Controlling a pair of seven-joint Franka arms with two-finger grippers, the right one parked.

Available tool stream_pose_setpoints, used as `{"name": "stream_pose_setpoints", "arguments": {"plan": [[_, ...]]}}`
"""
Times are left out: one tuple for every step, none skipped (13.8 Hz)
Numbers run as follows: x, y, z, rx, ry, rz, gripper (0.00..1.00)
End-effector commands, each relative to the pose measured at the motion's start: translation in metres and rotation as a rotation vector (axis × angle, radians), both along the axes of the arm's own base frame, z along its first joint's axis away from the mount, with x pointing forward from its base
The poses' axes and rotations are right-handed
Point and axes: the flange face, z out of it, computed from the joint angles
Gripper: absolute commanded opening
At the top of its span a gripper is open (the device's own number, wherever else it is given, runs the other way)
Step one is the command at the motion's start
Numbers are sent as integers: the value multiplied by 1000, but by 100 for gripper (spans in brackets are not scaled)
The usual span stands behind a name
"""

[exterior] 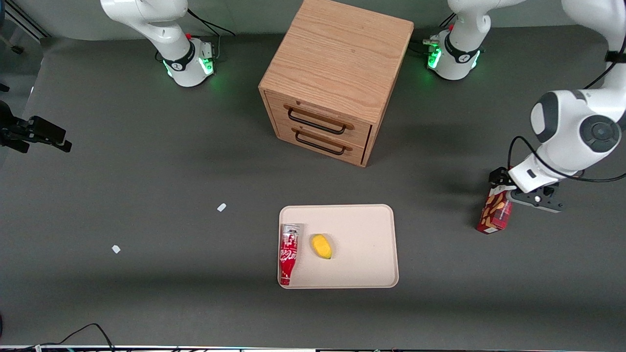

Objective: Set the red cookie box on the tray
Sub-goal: 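Move the left gripper down over the red plaid cookie box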

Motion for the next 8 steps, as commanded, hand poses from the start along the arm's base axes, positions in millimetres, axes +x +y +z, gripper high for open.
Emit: {"name": "stream_pose_setpoints", "arguments": {"plan": [[-2, 7, -30, 5, -24, -29, 100], [-2, 8, -37, 4, -21, -32, 100], [-2, 9, -40, 3, -24, -31, 100], [-2, 8, -46, 0, -19, -32, 100], [-1, 8, -51, -1, -21, -33, 99], [-2, 7, -54, -3, -17, -34, 88], [-2, 6, -56, -4, -14, -36, 70], [-2, 4, -57, -3, -10, -41, 47]]}}
